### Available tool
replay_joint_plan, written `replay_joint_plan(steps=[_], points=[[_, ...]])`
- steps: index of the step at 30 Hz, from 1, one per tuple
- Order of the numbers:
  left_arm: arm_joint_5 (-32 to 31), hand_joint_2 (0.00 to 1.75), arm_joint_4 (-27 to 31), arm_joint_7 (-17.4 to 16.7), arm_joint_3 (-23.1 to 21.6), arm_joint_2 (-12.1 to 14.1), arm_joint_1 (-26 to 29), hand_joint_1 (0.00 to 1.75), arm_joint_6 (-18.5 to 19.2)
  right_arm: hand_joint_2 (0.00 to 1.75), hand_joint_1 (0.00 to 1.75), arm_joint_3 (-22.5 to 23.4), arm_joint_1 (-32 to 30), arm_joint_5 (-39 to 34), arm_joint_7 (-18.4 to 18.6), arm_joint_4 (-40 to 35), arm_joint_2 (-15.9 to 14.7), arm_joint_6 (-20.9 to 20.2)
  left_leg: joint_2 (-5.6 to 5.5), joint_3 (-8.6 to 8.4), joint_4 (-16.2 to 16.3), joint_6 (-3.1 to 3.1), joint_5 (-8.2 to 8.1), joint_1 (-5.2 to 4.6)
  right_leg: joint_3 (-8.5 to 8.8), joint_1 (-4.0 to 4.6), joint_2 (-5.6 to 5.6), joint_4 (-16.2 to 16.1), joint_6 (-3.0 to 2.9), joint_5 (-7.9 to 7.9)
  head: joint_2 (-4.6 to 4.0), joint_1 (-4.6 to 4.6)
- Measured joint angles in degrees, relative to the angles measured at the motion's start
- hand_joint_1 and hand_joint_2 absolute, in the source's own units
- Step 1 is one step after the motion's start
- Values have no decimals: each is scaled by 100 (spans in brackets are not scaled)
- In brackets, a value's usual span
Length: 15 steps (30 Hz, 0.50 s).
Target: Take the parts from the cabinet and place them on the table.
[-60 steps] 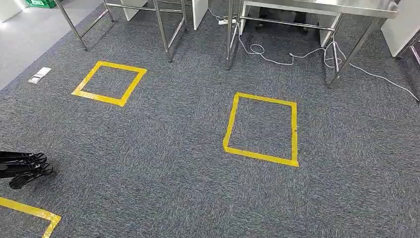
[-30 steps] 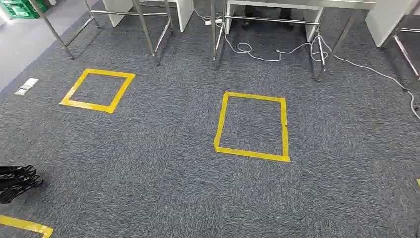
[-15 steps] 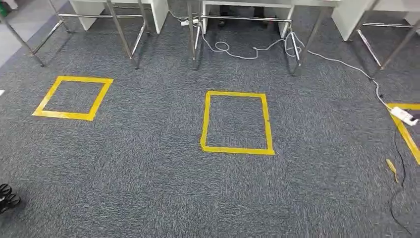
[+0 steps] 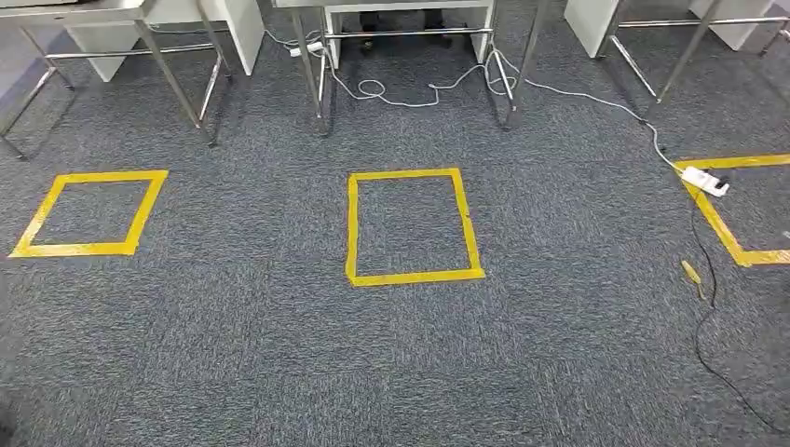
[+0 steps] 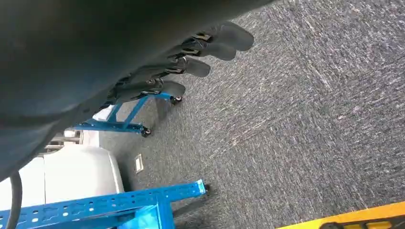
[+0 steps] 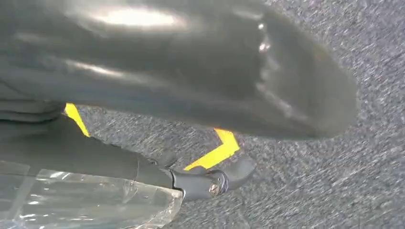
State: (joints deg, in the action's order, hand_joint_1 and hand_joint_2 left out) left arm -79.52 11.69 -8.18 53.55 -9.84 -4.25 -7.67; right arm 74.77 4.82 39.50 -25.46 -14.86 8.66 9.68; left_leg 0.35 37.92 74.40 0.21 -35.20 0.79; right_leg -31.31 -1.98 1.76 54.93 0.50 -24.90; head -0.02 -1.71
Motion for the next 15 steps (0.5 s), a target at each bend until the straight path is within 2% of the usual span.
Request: replay_joint_plan(steps=[1, 2, 3, 4, 5, 7, 8, 9, 10, 11, 12, 13, 14, 15], points=[[15, 0, 0, 46, 0, 0, 7, 0, 11, 0, 0, 0, -8, 7, 13, 0, 0, 9, -2, -99, -204, 18, 174, 3, 6, 1, 57, 2, 1, 1, 0, -2], [35, 0, 0, 89, 0, 2, 9, 0, 15, 0, 0, 0, -12, 20, 35, 0, 0, 30, -24, -322, -640, 42, 438, 3, 19, 1, 119, 2, 4, 3, 0, 0], [46, 0, 0, 116, 2, 2, 7, 0, 15, 0, 0, 0, -11, 28, 64, 0, 7, 57, -115, -622, -1226, 78, 730, 5, 37, 2, 182, 2, 9, 6, 0, 0], [46, 0, 0, 125, 0, 4, 8, 0, 20, 0, 0, 0, -9, 35, 85, 0, 15, 89, -353, -838, -1668, 125, 876, 10, 39, -5, 226, -1, 22, 14, 0, 0], [44, 0, 0, 125, 0, 9, 10, 0, 35, 0, 0, 2, 4, 35, 118, 0, 22, 122, -464, -886, -1757, 147, 799, 8, 14, 48, 250, 13, 57, 32, 0, 7], [11, 0, 0, 127, 0, 9, 7, 0, 46, 0, 0, 2, 1, 41, 166, 0, 24, 179, -376, -853, -1753, 160, 799, -26, -38, 21, 334, 4, 110, 65, 0, 0], [7, 0, 0, 123, 0, 9, 0, 0, 50, 0, 0, 4, -15, 42, 184, 0, 33, 190, -333, -848, -1756, 184, 812, -45, -49, 12, 385, -20, 154, 95, 0, 2], [4, 0, 0, 118, 0, 4, 1, 0, 52, 0, 0, 11, -28, 41, 184, 0, 33, 199, -257, -867, -1854, 240, 880, -44, -70, 69, 432, -57, 212, 127, 0, 6], [4, 0, 0, 118, 0, -7, -2, 0, 57, 0, 0, 13, -32, 41, 188, 0, 29, 203, -180, -893, -1935, 255, 947, 2, -139, 58, 257, 61, 193, 60, 0, 11], [5, 0, 0, 118, 0, -7, 3, 0, 57, 0, 0, 13, -19, 44, 188, 0, 20, 212, -142, -870, -1963, 302, 968, -9, -313, 97, 45, 357, 133, -141, 0, 33], [-4, 0, 0, 114, 0, 4, 7, 0, 68, 0, 0, 13, -7, 44, 201, 0, 22, 231, -63, -851, -1961, 317, 978, -28, -540, 80, -42, 811, 86, -366, 0, 61], [-4, 0, 0, 107, 2, 4, 14, 0, 74, 0, 0, 13, -3, 52, 241, 0, 20, 254, 11, -835, -1960, 324, 983, -44, -764, 74, -79, 1289, 66, -561, 0, 59], [-4, 0, 0, 98, 2, 7, 16, 0, 90, 0, 0, 13, -8, 55, 254, 2, 22, 267, 60, -818, -1958, 327, 985, -64, -906, 72, -93, 1610, 71, -669, 0, 59], [-4, 0, 0, 96, 2, 9, 15, 0, 101, 0, 0, 13, -21, 63, 278, 2, 22, 293, 113, -808, -1955, 328, 988, -79, -1003, 70, -104, 1858, 102, -726, 0, 74]])
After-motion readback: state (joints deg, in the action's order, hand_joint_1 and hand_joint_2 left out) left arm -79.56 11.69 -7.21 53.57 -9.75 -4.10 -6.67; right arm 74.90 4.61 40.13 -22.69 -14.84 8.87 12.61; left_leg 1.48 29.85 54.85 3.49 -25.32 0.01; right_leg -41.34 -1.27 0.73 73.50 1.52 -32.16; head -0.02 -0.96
